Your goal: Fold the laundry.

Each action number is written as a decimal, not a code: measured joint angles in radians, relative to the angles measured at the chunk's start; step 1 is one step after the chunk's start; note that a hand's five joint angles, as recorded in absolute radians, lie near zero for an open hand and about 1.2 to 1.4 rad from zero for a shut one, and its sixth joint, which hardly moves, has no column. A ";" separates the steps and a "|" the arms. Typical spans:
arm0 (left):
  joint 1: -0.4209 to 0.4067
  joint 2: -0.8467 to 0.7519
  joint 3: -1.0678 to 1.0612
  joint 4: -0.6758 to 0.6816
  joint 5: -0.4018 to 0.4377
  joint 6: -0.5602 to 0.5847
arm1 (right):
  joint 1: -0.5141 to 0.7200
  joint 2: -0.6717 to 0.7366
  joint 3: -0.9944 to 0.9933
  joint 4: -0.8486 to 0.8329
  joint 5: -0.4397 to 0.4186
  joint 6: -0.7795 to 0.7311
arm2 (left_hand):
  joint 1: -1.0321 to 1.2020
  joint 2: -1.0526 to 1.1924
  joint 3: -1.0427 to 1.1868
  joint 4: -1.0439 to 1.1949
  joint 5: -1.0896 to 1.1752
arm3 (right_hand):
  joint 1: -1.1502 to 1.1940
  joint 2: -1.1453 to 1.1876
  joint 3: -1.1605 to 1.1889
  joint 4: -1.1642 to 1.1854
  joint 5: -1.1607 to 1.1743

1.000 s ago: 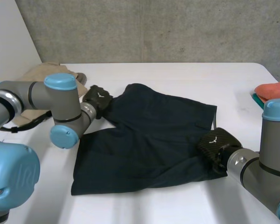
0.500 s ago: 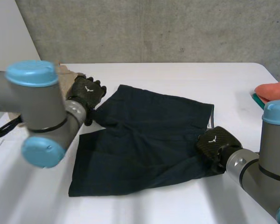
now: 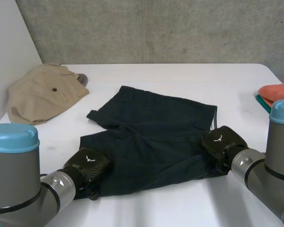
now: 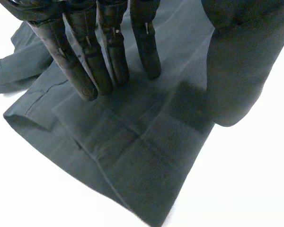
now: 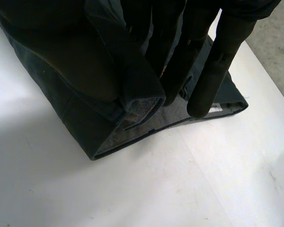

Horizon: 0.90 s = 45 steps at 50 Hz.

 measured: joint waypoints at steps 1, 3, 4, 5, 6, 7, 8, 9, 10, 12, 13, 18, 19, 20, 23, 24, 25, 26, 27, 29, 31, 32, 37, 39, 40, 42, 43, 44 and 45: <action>-0.002 -0.009 0.001 0.007 -0.011 0.005 | 0.000 -0.001 0.000 0.000 0.000 0.003 | 0.044 0.037 0.035 0.039 0.041 | 0.000 0.000 0.000 0.000 0.000; -0.003 -0.025 0.005 0.018 -0.029 0.018 | -0.001 -0.003 0.000 0.001 0.000 0.007 | 0.335 0.318 0.313 0.301 0.300 | 0.000 0.000 0.000 0.000 0.000; -0.004 -0.031 0.007 0.021 -0.036 0.023 | -0.002 -0.004 -0.001 0.001 0.000 0.009 | 0.473 0.430 0.425 0.434 0.432 | 0.000 0.000 0.000 0.000 0.000; -0.004 -0.037 0.009 0.025 -0.045 0.031 | -0.002 -0.006 -0.001 0.002 -0.001 0.011 | 0.473 0.430 0.425 0.434 0.432 | 0.000 0.000 0.000 0.000 0.000; -0.004 -0.039 0.010 0.026 -0.049 0.034 | -0.002 -0.007 -0.001 0.003 -0.001 0.011 | 0.473 0.430 0.425 0.434 0.432 | 0.000 0.000 0.000 0.000 0.000; -0.004 -0.042 0.012 0.029 -0.062 0.043 | -0.003 -0.010 -0.001 0.005 -0.002 0.012 | 0.571 0.595 0.583 0.598 0.585 | 0.000 0.000 0.000 0.000 0.000; -0.004 -0.041 0.012 0.029 -0.068 0.046 | -0.003 -0.012 -0.001 0.007 -0.002 0.013 | 0.571 0.611 0.601 0.616 0.591 | 0.000 0.000 0.000 0.000 0.000; -0.005 -0.038 0.011 0.029 -0.077 0.051 | -0.002 -0.016 0.000 0.010 -0.003 0.013 | 0.571 0.615 0.605 0.619 0.591 | 0.000 0.000 0.000 0.000 0.000; -0.007 -0.031 0.009 0.028 -0.084 0.054 | -0.002 -0.020 0.000 0.015 -0.004 0.012 | 0.571 0.616 0.606 0.619 0.591 | 0.000 0.000 0.000 0.000 0.000; -0.016 0.004 -0.006 0.021 -0.106 0.060 | 0.001 -0.035 0.001 0.035 -0.011 0.005 | 0.572 0.616 0.606 0.619 0.591 | 0.000 0.000 0.000 0.000 0.000; -0.018 0.011 -0.009 0.019 -0.109 0.061 | 0.001 -0.038 0.001 0.041 -0.012 0.002 | 0.571 0.616 0.606 0.619 0.591 | 0.000 0.000 0.000 0.000 0.000; -0.054 0.118 -0.073 -0.054 -0.140 0.072 | -0.010 -0.095 0.017 0.165 -0.065 -0.109 | 0.571 0.616 0.606 0.619 0.591 | 0.000 0.000 0.000 0.000 0.000; -0.066 0.146 -0.091 -0.087 -0.145 0.075 | -0.018 -0.110 0.024 0.205 -0.083 -0.154 | 0.572 0.616 0.606 0.619 0.591 | 0.000 0.000 0.000 0.000 0.000; -0.083 0.176 -0.108 -0.134 -0.148 0.077 | -0.028 -0.125 0.035 0.255 -0.105 -0.213 | 0.571 0.616 0.606 0.619 0.591 | 0.000 0.000 0.000 0.000 0.000; -0.131 0.235 -0.135 -0.252 -0.148 0.076 | -0.056 -0.155 0.068 0.386 -0.156 -0.378 | 0.572 0.616 0.606 0.619 0.591 | 0.000 0.000 0.000 0.000 0.000; -0.147 0.250 -0.140 -0.287 -0.146 0.073 | -0.065 -0.162 0.078 0.427 -0.170 -0.432 | 0.572 0.616 0.606 0.619 0.591 | 0.000 0.000 0.000 0.000 0.000; -0.167 0.263 -0.142 -0.325 -0.143 0.068 | -0.074 -0.167 0.086 0.464 -0.183 -0.482 | 0.572 0.616 0.606 0.619 0.591 | 0.000 0.000 0.000 0.000 0.000; -0.185 0.272 -0.142 -0.355 -0.141 0.062 | -0.078 -0.170 0.089 0.482 -0.189 -0.506 | 0.572 0.616 0.606 0.619 0.591 | 0.000 0.000 0.000 0.000 0.000; -0.201 0.280 -0.140 -0.382 -0.139 0.055 | -0.087 -0.173 0.094 0.513 -0.199 -0.549 | 0.571 0.616 0.606 0.619 0.591 | 0.000 0.000 0.000 0.000 0.000; -0.241 0.292 -0.126 -0.439 -0.135 0.036 | -0.098 -0.174 0.094 0.541 -0.209 -0.587 | 0.571 0.616 0.606 0.619 0.591 | 0.000 0.000 0.000 0.000 0.000; -0.271 0.297 -0.104 -0.473 -0.136 0.018 | -0.106 -0.169 0.086 0.541 -0.213 -0.586 | 0.571 0.616 0.606 0.619 0.591 | 0.000 0.000 0.000 0.000 0.000; -0.282 0.298 -0.093 -0.482 -0.138 0.011 | -0.108 -0.166 0.082 0.537 -0.214 -0.578 | 0.571 0.616 0.606 0.619 0.591 | 0.000 0.000 0.000 0.000 0.000; -0.297 0.267 0.006 -0.454 -0.180 -0.008 | -0.120 -0.121 0.039 0.454 -0.199 -0.462 | 0.571 0.618 0.608 0.620 0.605 | 0.000 0.000 0.000 0.000 0.000; -0.282 0.234 0.059 -0.409 -0.204 0.007 | -0.126 -0.098 0.020 0.410 -0.182 -0.406 | 0.572 0.618 0.608 0.620 0.606 | 0.000 0.000 0.000 0.000 0.000; -0.275 0.218 0.081 -0.388 -0.213 0.016 | -0.129 -0.088 0.012 0.390 -0.174 -0.381 | 0.571 0.618 0.608 0.620 0.606 | 0.000 0.000 0.000 0.000 0.000; -0.246 0.160 0.155 -0.313 -0.233 0.059 | -0.136 -0.065 -0.009 0.334 -0.149 -0.313 | 0.571 0.619 0.609 0.622 0.606 | 0.000 0.000 0.000 0.000 0.000; -0.236 0.137 0.182 -0.284 -0.238 0.077 | -0.139 -0.057 -0.016 0.313 -0.139 -0.288 | 0.571 0.619 0.609 0.623 0.606 | 0.000 0.000 0.000 0.000 0.000; -0.221 0.105 0.221 -0.241 -0.242 0.104 | -0.141 -0.047 -0.025 0.280 -0.127 -0.253 | 0.571 0.619 0.610 0.623 0.606 | 0.000 0.000 0.000 0.000 0.001; -0.210 0.076 0.255 -0.202 -0.242 0.127 | -0.143 -0.039 -0.033 0.251 -0.116 -0.224 | 0.571 0.620 0.610 0.623 0.606 | 0.000 0.000 0.000 0.000 0.001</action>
